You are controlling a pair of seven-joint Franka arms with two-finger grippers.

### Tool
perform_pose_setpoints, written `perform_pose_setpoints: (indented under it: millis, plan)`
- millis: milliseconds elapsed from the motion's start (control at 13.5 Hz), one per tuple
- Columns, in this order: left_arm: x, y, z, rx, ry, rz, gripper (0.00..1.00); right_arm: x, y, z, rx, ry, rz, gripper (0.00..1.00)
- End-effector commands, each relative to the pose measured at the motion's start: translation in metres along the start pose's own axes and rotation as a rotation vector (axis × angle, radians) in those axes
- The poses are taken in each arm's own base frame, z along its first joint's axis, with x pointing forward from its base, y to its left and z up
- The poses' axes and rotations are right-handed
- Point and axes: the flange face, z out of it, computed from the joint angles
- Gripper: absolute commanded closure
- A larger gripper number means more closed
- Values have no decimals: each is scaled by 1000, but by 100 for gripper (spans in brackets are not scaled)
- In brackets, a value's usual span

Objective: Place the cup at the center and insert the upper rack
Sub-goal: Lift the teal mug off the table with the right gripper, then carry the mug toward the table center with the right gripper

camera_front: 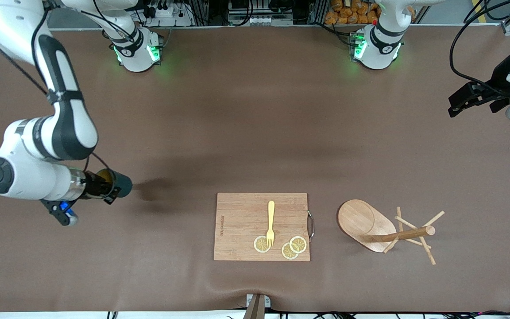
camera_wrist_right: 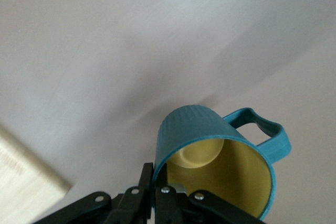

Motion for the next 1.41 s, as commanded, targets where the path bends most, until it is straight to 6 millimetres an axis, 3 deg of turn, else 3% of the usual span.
perform_pose_setpoints:
  millis: [0, 297, 520, 743, 966, 1337]
  plan:
    - [6, 3, 5, -15, 1, -14, 0, -65, -38, -21, -3, -22, -89, 100]
    - [5, 2, 4, -15, 1, -15, 0, -175, -103, -25, 15, -45, -224, 100]
    - [6, 4, 6, -15, -2, -12, 0, -289, -146, -13, -45, 30, -288, 100]
    - [6, 11, 9, -15, -7, 0, 0, -350, -168, 4, -8, 6, -199, 100]
    - [10, 16, 17, -12, -21, 10, 0, -383, -184, 38, 13, 2, -33, 100]
    - [14, 31, 31, -5, -43, 41, 0, -404, -189, 118, -22, 36, 36, 100]
